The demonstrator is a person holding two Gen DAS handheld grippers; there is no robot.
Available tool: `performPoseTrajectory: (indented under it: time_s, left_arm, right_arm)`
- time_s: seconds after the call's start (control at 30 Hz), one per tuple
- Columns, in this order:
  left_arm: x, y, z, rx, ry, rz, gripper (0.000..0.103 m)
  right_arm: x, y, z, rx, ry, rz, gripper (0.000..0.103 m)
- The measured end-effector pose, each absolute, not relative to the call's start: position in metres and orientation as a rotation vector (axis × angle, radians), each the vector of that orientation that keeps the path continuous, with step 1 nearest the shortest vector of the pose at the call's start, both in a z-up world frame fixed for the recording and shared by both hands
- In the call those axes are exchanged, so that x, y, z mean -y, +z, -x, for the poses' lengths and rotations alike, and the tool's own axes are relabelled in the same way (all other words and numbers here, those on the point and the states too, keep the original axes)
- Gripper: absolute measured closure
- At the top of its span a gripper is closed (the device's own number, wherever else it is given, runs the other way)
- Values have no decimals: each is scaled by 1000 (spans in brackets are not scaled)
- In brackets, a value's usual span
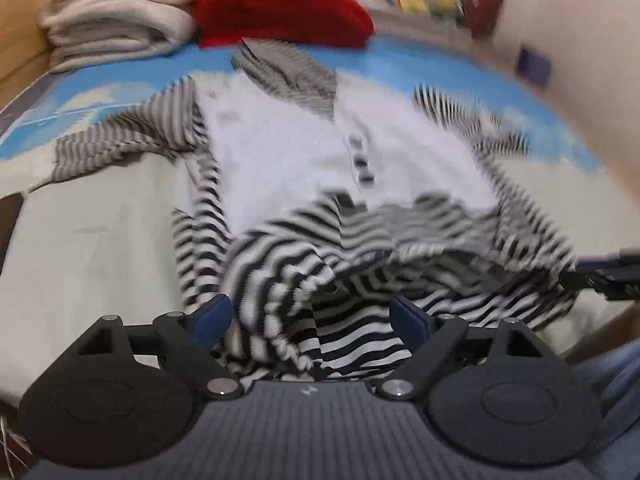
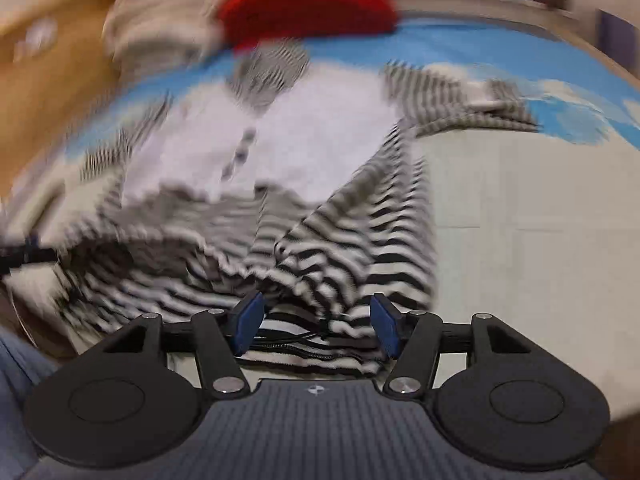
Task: Fold small clothes
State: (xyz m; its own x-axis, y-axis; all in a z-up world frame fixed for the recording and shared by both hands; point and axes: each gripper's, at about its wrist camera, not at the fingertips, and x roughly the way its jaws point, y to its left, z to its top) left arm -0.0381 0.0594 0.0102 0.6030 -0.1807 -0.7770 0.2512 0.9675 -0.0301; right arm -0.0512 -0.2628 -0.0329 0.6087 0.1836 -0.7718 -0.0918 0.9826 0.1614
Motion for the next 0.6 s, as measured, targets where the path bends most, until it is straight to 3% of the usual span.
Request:
performPoseTrajectory:
  time_s: [0.03,0.07,0.1,0.27,0.4,0.43,0.5,0.53,0.57,0.6]
  left_arm:
    - [-53,2,31,-898,-241,-122,41]
    - [-51,-3,27,-905,-235,-142,98]
    - [-54,-6,25,-931,-239,-127,95]
    - [-79,4,69,-894,-226,-237,95]
    - [-92,-33,78,-985,-206,-259,94]
    - [-92,-31,77,-974,-205,-239,92]
    - [-95,-19,75,-957,-233,-185,75]
    - [-99,-12,74,-950,-244,-151,36]
    - [-105,-5,74,-931,-255,-106,8]
    - [-109,1,78,-887,-263,-60,6]
  right_arm:
    - [254,-47,37,-947,137,-60,55]
    - [250,-55,31,-966,118,-21,76]
    - [247,-62,28,-973,87,34,103]
    - [274,-31,65,-893,64,72,103]
    - [289,-56,75,-1015,81,92,103]
    - [290,-65,73,-1060,70,87,103]
    - [298,-62,70,-1085,59,0,102]
    - [306,-53,69,-1057,54,-78,97]
    - [313,-43,67,-1025,45,-148,91]
    - [321,-33,64,-987,35,-224,72]
